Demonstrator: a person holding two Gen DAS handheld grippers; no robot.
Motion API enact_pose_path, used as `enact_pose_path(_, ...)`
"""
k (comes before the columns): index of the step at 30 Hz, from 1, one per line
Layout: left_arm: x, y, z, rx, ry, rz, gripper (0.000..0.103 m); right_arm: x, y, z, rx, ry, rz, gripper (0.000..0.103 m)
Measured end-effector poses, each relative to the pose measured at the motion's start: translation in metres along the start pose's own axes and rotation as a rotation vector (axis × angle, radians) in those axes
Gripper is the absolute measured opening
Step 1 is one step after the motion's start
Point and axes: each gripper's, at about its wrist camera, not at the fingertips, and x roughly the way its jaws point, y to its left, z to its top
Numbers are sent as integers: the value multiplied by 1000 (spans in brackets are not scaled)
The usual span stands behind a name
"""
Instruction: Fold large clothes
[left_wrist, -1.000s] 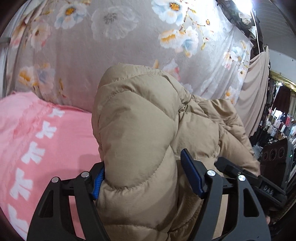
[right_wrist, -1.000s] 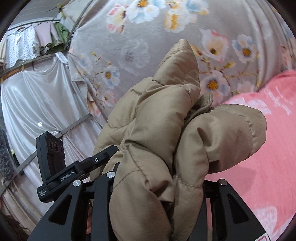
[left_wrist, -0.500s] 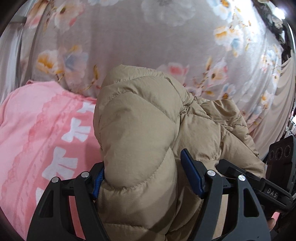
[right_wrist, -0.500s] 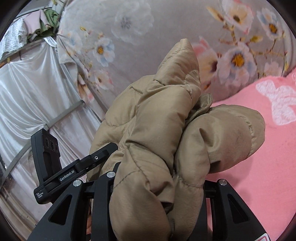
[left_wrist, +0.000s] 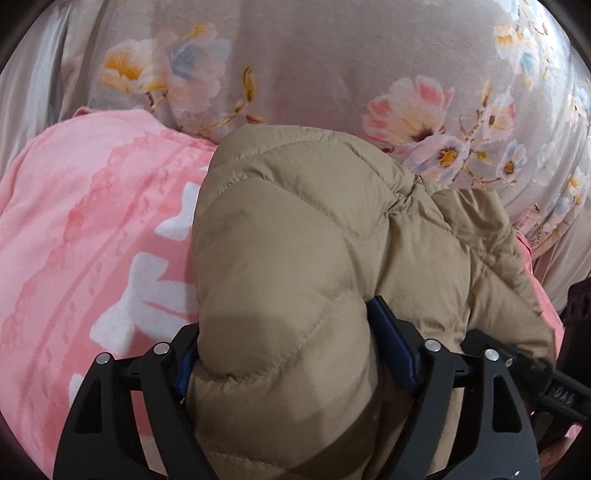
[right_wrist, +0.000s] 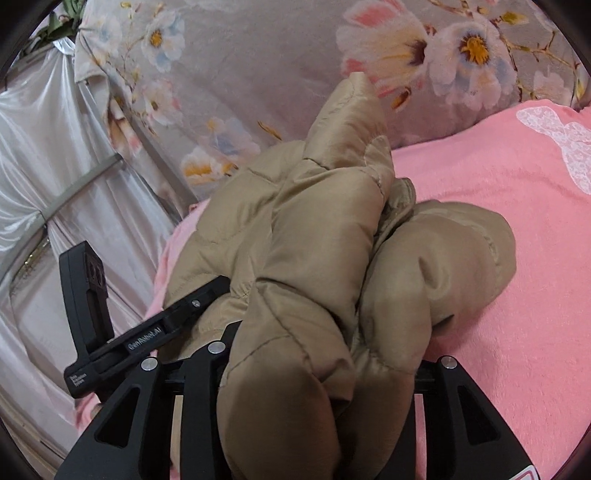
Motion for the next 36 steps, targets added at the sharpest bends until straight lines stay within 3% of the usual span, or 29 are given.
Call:
enact_pose_path(3, 4, 3, -2, -3, 6, -1, 83, 12, -16, -13, 49, 30, -19, 48)
enact_pose_path(7, 8, -5, -5, 34, 7, 61, 91, 16, -28, -19, 96, 53, -30, 59)
enact_pose_path(11, 5, -3, -8, 1, 28, 98, 98, 14, -36, -21, 139, 83, -54, 72)
enact_pose_path(18, -32, -4, -18, -60, 67, 142, 98, -39, -34, -35, 143, 105, -108, 78)
enact_pose_path(24, -72, -16, -14, -3, 71, 260, 98, -110, -19, -39, 50, 3, -283, 81)
enact_pose_path(26, -87, -26, -12, 34, 52, 292, 98, -126, -8, -35, 4, -52, -317, 73)
enact_pose_path(31, -101, -50, -6, 79, 41, 328, 98, -123, 30, -15, -88, -66, -360, 20)
enact_pose_path(33, -97, -59, -4, 87, 43, 339, 98, -108, 43, -8, -125, -44, -372, 9)
enact_pose_path(36, -83, -62, -6, 83, 61, 374, 98, -75, 60, -4, -214, -10, -415, 8)
